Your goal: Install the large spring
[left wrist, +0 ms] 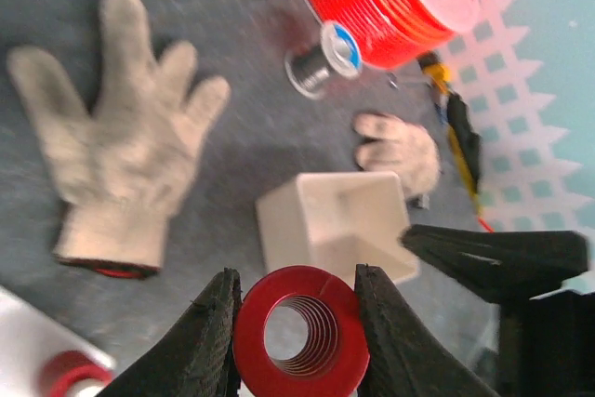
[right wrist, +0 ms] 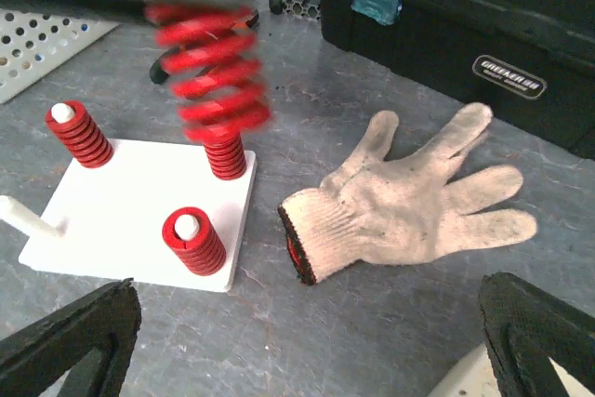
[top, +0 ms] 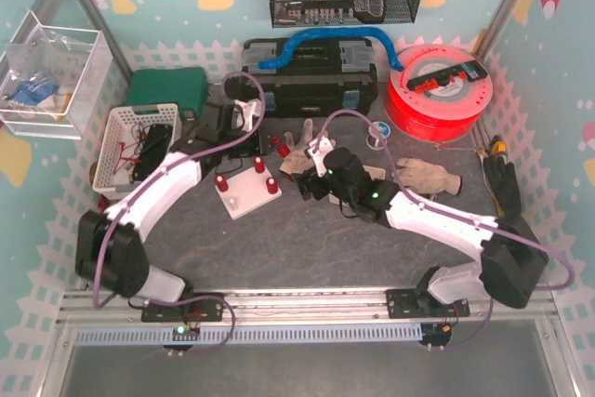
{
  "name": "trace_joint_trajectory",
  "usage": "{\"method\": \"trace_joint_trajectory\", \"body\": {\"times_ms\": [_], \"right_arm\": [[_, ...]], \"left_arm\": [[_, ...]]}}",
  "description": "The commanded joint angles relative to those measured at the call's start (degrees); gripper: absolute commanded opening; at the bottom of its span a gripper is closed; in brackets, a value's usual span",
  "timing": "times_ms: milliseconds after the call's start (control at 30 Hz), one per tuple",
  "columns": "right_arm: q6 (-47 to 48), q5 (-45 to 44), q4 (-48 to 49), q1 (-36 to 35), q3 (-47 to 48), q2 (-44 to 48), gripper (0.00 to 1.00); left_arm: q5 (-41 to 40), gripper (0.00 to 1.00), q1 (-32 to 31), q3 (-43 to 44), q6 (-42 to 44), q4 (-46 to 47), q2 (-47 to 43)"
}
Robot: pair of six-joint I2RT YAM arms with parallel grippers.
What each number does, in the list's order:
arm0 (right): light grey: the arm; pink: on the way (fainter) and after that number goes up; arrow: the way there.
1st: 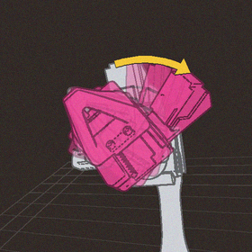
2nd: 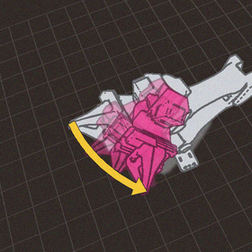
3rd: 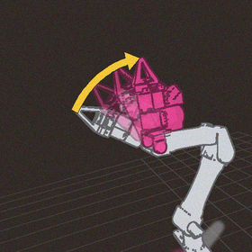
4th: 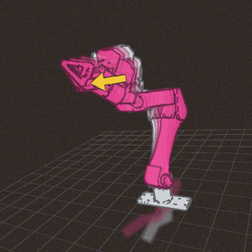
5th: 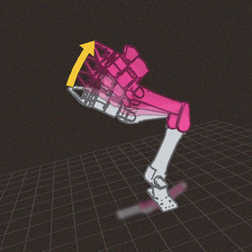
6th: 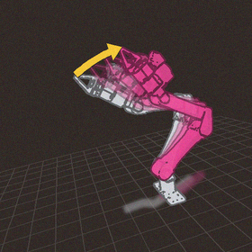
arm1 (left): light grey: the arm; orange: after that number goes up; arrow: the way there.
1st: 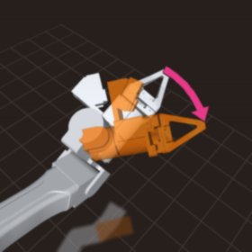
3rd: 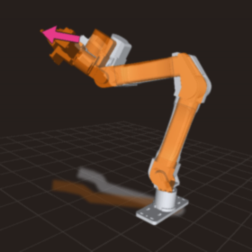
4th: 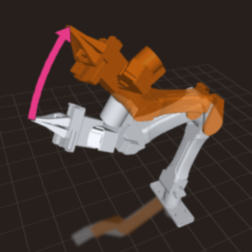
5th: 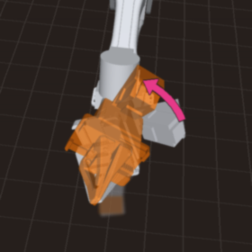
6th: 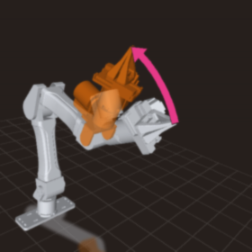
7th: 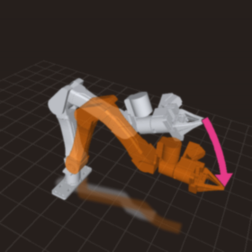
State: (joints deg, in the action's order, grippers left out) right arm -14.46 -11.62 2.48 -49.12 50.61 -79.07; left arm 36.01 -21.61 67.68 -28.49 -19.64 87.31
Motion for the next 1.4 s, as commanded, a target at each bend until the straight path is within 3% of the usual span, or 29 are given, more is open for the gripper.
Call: {"method": "trace_joint_trajectory", "body": {"times_ms": [0,200,333,467,800,1067,1367], "right_arm": [[-3.0,-0.4,-4.4,-0.1,-1.8,6.3,0.99],[-2.9,-5.8,-12.3,0.0,0.3,10.0,0.99],[0.4,-6.5,-12.9,0.3,1.1,12.0,0.99],[3.0,-3.0,-14.3,0.8,4.5,10.7,0.99],[2.8,-1.9,-13.2,0.8,4.6,11.5,0.99],[-0.4,-3.1,-12.9,0.8,1.4,14.6,0.99],[-2.2,-4.6,-12.5,0.8,0.0,15.6,0.99]], "left_arm": [[-19.1,0.00,-1.9,-6.9,7.6,4.9,-9.8],[-42.0,0.00,-12.8,-22.4,6.2,12.2,-23.3],[-51.7,0.00,-15.4,-30.0,2.1,14.0,-29.2],[-56.7,0.00,-16.1,-31.4,-1.8,11.4,-30.1],[-62.7,0.00,-17.0,-33.1,-8.8,5.2,-28.2],[-60.8,0.00,-17.0,-34.2,-10.3,0.3,-29.3],[-60.5,0.00,-15.2,-37.5,-9.7,1.0,-32.5]]}}
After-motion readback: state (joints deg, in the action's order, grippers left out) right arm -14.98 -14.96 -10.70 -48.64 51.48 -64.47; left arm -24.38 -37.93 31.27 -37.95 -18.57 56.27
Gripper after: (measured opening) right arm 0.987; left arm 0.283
